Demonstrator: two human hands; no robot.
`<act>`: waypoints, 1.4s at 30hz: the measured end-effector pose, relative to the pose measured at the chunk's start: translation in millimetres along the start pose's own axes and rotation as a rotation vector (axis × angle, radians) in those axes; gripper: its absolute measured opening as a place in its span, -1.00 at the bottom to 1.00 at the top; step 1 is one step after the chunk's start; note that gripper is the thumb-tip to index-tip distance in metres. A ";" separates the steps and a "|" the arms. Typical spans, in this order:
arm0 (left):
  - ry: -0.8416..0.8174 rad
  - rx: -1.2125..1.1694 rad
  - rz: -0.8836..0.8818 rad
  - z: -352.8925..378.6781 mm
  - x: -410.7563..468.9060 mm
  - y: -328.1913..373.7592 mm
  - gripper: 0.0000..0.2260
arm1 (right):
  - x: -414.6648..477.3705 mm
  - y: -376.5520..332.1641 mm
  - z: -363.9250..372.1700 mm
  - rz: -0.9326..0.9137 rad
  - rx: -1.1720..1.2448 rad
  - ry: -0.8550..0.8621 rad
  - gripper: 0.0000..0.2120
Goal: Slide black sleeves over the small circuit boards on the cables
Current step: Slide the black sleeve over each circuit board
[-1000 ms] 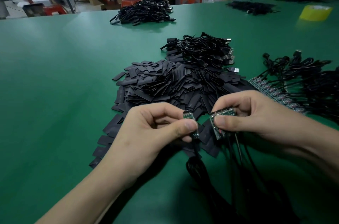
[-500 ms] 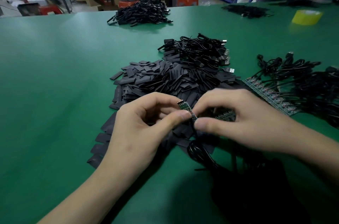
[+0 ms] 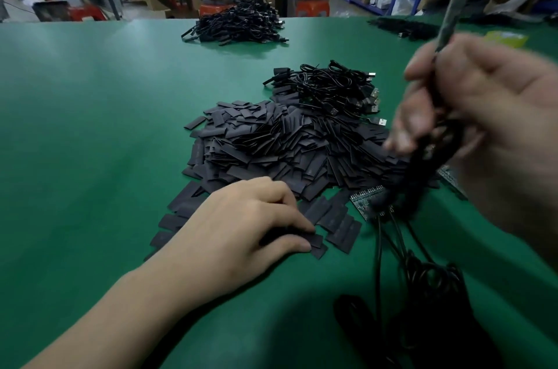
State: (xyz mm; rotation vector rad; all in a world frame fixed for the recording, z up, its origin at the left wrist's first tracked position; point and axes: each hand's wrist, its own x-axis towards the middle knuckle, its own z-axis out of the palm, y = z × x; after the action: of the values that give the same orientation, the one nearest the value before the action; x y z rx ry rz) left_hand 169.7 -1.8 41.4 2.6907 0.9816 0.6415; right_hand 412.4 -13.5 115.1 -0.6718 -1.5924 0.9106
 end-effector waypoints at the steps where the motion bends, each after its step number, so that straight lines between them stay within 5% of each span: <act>1: 0.000 -0.004 -0.003 0.2 0.1 -1.1 -0.82 | 3.2 -4.7 -4.8 -0.018 -0.082 -0.018 -0.81; 9: 0.229 -0.152 -0.099 2.1 3.1 0.1 -0.90 | -18.5 23.8 9.5 0.229 -0.853 -0.328 -0.71; 15: 0.260 -0.646 -0.261 12.1 4.4 11.4 -0.90 | -32.6 45.1 23.3 0.335 -0.643 -0.271 -0.83; 24: 0.364 -0.206 -0.030 4.5 4.2 11.6 -0.77 | -32.8 50.8 21.5 0.414 -0.399 -0.201 -0.81; 31: 0.424 -0.184 -0.119 4.4 3.4 9.9 -0.81 | -34.2 50.4 15.6 0.328 -0.455 -0.171 -0.66; 42: 0.414 -0.246 -0.198 8.1 5.1 7.2 -0.83 | -39.3 48.4 4.1 0.299 -0.665 -0.230 -0.70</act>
State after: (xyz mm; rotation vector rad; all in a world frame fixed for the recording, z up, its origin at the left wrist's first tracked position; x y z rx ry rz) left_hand 181.0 -4.3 38.3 2.2571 1.1559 1.2181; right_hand 414.4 -20.3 53.0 -1.3333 -2.0585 0.6731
